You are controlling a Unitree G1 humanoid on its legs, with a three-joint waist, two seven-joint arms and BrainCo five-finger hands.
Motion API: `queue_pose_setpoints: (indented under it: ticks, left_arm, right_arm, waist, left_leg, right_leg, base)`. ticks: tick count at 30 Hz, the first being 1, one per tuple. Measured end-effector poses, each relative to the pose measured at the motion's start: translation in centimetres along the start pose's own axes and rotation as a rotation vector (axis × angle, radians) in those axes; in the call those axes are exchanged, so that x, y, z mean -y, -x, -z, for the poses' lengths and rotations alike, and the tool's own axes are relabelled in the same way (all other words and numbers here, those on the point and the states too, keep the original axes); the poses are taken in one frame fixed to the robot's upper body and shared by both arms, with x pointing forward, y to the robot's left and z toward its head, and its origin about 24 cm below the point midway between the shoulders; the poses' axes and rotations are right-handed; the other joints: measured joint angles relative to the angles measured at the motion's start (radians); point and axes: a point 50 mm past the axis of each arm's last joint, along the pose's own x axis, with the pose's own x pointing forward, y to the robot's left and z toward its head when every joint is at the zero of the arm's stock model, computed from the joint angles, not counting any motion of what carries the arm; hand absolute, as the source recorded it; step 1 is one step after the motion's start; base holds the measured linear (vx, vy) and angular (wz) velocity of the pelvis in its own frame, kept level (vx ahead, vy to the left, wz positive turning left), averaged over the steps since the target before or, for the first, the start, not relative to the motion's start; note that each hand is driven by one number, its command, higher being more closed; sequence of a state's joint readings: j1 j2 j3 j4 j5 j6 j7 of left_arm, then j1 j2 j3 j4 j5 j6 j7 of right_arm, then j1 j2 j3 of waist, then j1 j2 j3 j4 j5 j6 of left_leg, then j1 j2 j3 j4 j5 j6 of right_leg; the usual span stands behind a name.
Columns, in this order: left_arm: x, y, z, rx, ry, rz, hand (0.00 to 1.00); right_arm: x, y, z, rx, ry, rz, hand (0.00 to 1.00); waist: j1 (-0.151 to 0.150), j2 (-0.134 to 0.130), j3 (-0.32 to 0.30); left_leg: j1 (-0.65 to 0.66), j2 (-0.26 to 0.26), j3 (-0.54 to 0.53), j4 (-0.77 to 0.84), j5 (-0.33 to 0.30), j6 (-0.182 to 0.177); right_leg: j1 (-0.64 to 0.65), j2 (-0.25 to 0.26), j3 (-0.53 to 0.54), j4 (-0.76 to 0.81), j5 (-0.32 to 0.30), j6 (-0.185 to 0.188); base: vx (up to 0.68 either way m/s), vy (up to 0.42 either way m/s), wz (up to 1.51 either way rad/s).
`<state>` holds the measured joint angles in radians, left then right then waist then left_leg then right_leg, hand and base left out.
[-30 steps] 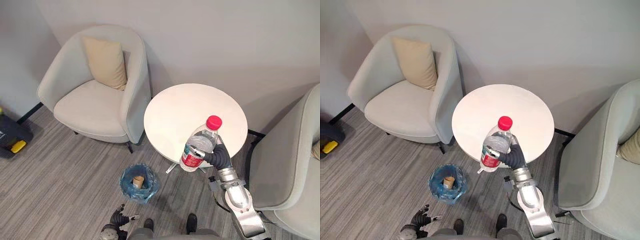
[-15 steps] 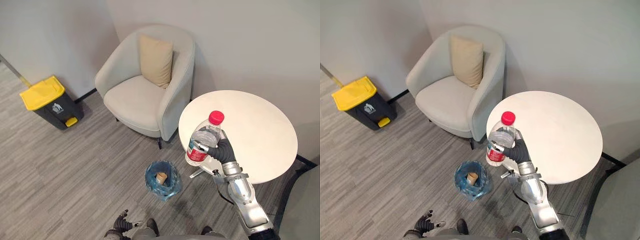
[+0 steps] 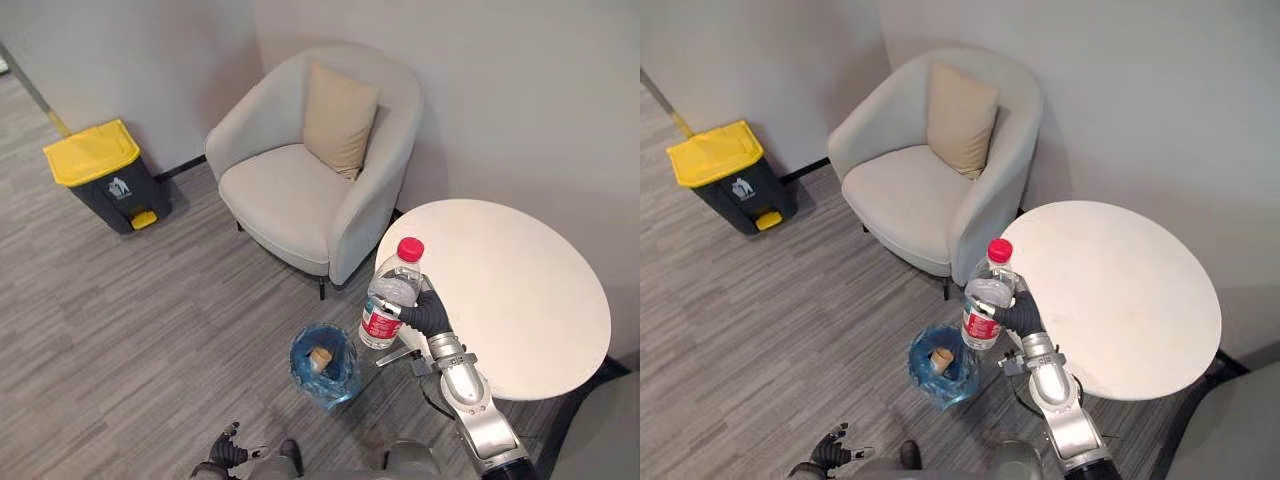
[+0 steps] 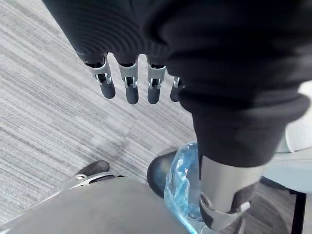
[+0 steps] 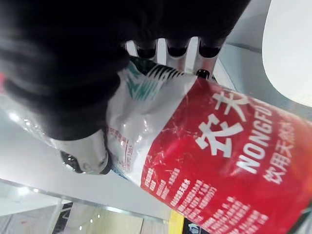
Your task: Gather rubbish on tea table into small bin, then transfer packed bag to large trash can.
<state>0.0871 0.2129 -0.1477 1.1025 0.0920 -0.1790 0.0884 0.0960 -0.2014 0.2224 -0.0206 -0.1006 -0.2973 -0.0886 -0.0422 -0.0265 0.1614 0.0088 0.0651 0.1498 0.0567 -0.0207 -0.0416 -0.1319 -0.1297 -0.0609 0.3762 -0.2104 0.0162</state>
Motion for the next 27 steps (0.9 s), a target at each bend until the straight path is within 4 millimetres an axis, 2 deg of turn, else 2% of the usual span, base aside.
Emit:
queue_pose_setpoints:
  ticks: [1,2,4,6,9,10,11,13,16,17,20,22,27]
  left_arm:
    - [-0.3,-0.2,-0.3,0.006,-0.006,-0.006,0.00]
    - [0.1,-0.4,-1.1,0.028,0.001,0.003,0.00]
    - [0.7,-0.4,-1.2,0.032,0.011,0.013,0.00]
    - [0.8,-0.3,-1.2,0.029,0.012,0.017,0.00]
    - [0.6,-0.4,-1.3,0.036,0.002,0.014,0.00]
    - [0.5,-0.4,-1.5,0.043,0.001,0.010,0.00]
    - [0.5,-0.4,-1.7,0.052,0.002,0.009,0.00]
    - [0.5,-0.4,-1.6,0.050,0.004,0.007,0.00]
    - [0.7,-0.4,-1.7,0.051,0.009,0.010,0.00]
    - [0.8,-0.4,-1.6,0.047,0.009,0.011,0.00]
    - [0.9,-0.3,-1.4,0.041,0.009,0.013,0.00]
    - [0.9,-0.2,-1.2,0.036,0.009,0.014,0.00]
    - [1.0,-0.1,-0.8,0.027,0.000,0.017,0.00]
  right_arm:
    - [0.3,0.2,0.2,-0.008,0.013,0.005,1.00]
    - [0.9,0.6,0.7,-0.034,0.032,0.025,1.00]
    - [1.3,0.6,0.7,-0.035,0.053,0.024,1.00]
    - [1.5,0.9,0.9,-0.046,0.054,0.036,1.00]
    - [2.0,1.3,1.2,-0.064,0.053,0.063,1.00]
    - [2.2,1.3,1.2,-0.066,0.051,0.079,1.00]
    - [2.4,1.3,1.2,-0.066,0.047,0.090,1.00]
    - [2.3,1.3,1.1,-0.064,0.043,0.091,1.00]
    - [2.5,1.2,0.9,-0.053,0.037,0.098,1.00]
    - [2.4,1.2,1.0,-0.056,0.033,0.101,1.00]
    - [2.4,1.3,1.0,-0.057,0.032,0.103,1.00]
    - [2.3,1.4,1.1,-0.061,0.033,0.101,1.00]
    - [1.7,1.4,1.5,-0.081,0.039,0.075,1.00]
  waist:
    - [-0.005,-0.017,0.001]
    - [0.000,0.006,0.002]
    - [0.003,0.036,0.001]
    - [-0.001,0.050,0.000]
    - [0.001,0.042,0.002]
    - [0.002,0.037,0.004]
    - [0.006,0.035,0.008]
    - [0.024,0.036,0.010]
    - [0.030,0.054,0.016]
    - [0.029,0.056,0.015]
    - [0.030,0.056,0.015]
    - [0.031,0.057,0.014]
    - [0.029,0.060,0.013]
  left_leg:
    - [-0.004,-0.015,-0.023,0.010,0.003,-0.004]
    - [-0.008,-0.015,-0.052,0.010,0.005,-0.006]
    - [-0.022,-0.008,-0.071,0.003,0.010,-0.014]
    - [-0.027,0.004,-0.099,-0.009,0.017,-0.024]
    - [-0.037,0.012,-0.120,0.028,0.014,-0.027]
    - [-0.070,0.016,-0.117,0.090,0.004,-0.040]
    - [-0.114,0.025,-0.094,0.186,-0.010,-0.045]
    - [-0.135,0.040,-0.048,0.239,-0.010,-0.044]
    - [-0.103,0.055,-0.039,0.161,-0.010,-0.043]
    - [-0.077,0.054,-0.038,0.082,0.012,-0.031]
    - [-0.042,0.039,-0.032,-0.046,0.088,-0.032]
    - [-0.019,0.037,-0.020,-0.097,0.113,-0.028]
    - [-0.015,0.030,0.000,-0.128,0.124,-0.025]
  right_leg:
    - [0.013,0.007,0.004,-0.028,0.041,0.031]
    - [0.034,0.005,-0.027,-0.054,0.045,0.029]
    - [0.045,0.012,-0.052,-0.076,0.048,0.032]
    - [0.071,0.029,-0.082,-0.107,0.055,0.031]
    - [0.127,0.032,-0.128,-0.154,0.064,0.027]
    - [0.143,0.030,-0.143,-0.169,0.065,0.028]
    - [0.166,0.033,-0.160,-0.189,0.071,0.022]
    - [0.197,0.040,-0.162,-0.211,0.081,0.022]
    - [0.202,0.060,-0.179,-0.220,0.085,0.015]
    - [0.190,0.065,-0.185,-0.219,0.087,0.013]
    - [0.158,0.064,-0.185,-0.213,0.095,0.012]
    - [0.150,0.064,-0.176,-0.205,0.092,0.015]
    - [0.121,0.060,-0.148,-0.190,0.087,0.024]
  base:
    - [0.11,-0.047,0.97]
    - [0.11,-0.034,0.72]
    - [0.10,-0.039,0.40]
    - [0.12,-0.097,0.46]
    - [0.07,-0.044,0.43]
    - [0.01,-0.034,0.51]
    - [0.00,-0.050,0.43]
    - [-0.04,-0.052,0.18]
    - [-0.08,-0.030,0.16]
    - [-0.10,-0.028,0.14]
    - [-0.09,-0.005,0.05]
    - [-0.08,0.015,-0.10]
    - [-0.04,0.024,-0.16]
